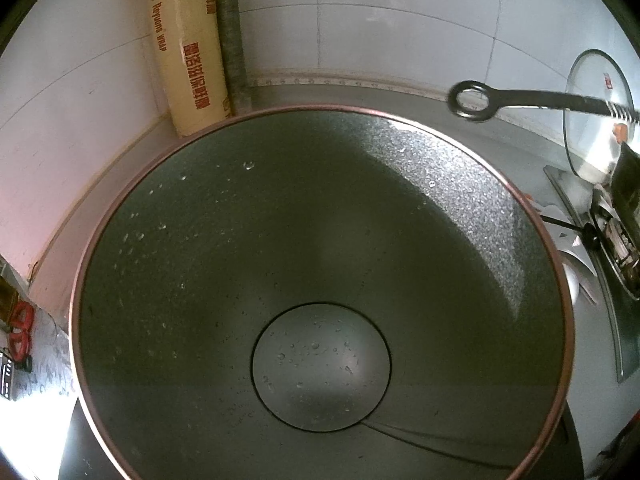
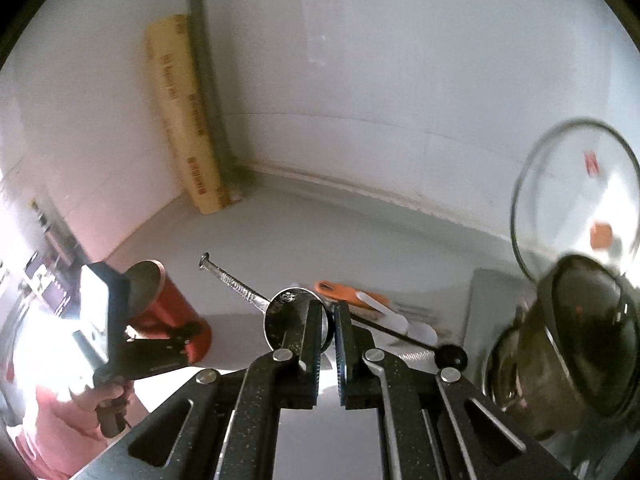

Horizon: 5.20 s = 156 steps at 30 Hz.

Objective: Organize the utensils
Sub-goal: 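Lower the ladle handle-first into the red holder with the right tool, then open the right tool, release the ladle and move back toward the utensils, then move the right tool over the round head of the second black ladle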

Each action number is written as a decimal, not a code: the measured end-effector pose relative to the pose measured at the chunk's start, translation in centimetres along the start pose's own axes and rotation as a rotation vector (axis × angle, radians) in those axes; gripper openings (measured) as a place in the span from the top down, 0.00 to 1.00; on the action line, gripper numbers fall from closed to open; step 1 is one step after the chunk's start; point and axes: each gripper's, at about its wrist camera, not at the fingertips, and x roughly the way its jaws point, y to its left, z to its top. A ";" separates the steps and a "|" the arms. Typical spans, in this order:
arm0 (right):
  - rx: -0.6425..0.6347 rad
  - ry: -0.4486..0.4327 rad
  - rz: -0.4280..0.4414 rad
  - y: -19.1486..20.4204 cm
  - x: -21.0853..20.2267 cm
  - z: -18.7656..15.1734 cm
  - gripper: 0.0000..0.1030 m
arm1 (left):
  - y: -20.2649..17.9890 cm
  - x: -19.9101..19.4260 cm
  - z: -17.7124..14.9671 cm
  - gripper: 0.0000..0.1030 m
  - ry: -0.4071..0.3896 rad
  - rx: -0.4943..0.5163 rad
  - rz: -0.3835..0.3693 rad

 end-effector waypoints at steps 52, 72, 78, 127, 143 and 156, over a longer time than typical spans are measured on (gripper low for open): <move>-0.320 0.170 0.111 13.0 7.3 3.8 0.90 | -0.1 0.2 0.2 0.13 0.014 0.041 -0.022; -0.181 0.145 0.196 12.9 7.2 4.9 0.76 | -0.1 0.3 0.4 0.13 0.023 0.038 -0.015; -0.146 0.089 0.230 12.3 4.9 5.6 0.71 | 0.0 0.5 0.5 0.13 0.025 0.034 -0.012; 0.271 0.188 -0.074 -3.7 9.3 -10.4 0.00 | 0.5 -0.6 -0.7 0.13 -0.033 -0.046 -0.003; 0.257 0.167 -0.175 -6.1 9.4 -13.0 0.00 | 0.1 -1.4 -1.3 0.13 -0.058 -0.068 0.010; 0.136 0.235 -0.256 -4.5 12.6 -13.7 0.00 | -0.1 -1.5 -1.2 0.13 -0.052 -0.077 0.021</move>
